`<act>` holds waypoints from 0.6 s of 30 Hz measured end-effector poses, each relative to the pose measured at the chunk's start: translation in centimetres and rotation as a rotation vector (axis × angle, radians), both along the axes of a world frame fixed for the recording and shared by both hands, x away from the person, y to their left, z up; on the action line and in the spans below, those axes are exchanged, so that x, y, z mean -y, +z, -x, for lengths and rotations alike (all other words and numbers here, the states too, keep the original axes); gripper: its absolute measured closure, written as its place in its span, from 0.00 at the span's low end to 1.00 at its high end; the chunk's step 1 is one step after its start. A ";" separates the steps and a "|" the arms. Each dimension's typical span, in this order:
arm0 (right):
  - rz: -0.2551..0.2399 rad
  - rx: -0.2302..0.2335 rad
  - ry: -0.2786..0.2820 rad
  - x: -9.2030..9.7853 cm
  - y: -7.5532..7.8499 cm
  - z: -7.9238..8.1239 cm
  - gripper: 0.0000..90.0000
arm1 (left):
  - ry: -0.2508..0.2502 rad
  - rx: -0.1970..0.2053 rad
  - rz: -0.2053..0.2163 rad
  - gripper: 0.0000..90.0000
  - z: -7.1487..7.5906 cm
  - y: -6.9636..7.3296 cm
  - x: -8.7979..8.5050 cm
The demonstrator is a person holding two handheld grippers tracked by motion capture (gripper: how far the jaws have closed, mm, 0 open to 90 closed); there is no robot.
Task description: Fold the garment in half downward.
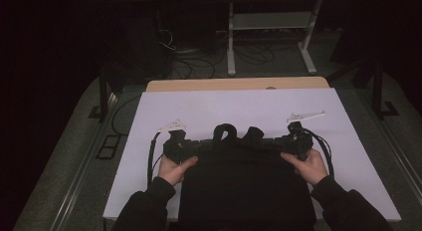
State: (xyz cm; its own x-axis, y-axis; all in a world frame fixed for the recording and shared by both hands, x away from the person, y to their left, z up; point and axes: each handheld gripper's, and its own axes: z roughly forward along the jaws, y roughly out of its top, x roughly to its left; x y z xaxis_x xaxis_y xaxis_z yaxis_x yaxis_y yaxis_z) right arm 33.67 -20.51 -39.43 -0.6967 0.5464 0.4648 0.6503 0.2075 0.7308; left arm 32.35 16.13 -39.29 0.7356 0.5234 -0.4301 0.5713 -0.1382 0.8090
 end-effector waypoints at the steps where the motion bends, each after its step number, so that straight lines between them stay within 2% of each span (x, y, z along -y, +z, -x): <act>1: -0.001 -0.007 0.001 0.0 0.0 0.1 0.93 | -0.001 -0.001 0.001 0.97 0.1 0.0 0.0; 18: 0.020 -0.029 0.030 -0.3 -0.6 1.8 0.93 | -0.066 -0.024 -0.057 0.97 1.7 -0.9 0.3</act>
State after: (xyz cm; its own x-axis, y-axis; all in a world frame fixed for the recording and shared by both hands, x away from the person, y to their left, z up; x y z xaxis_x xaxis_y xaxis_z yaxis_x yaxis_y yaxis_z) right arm 31.91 -20.17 -40.04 -0.6992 0.5345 0.4748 0.6647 0.2414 0.7070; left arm 30.69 15.81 -40.18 0.7592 0.4980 -0.4191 0.5787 -0.2217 0.7848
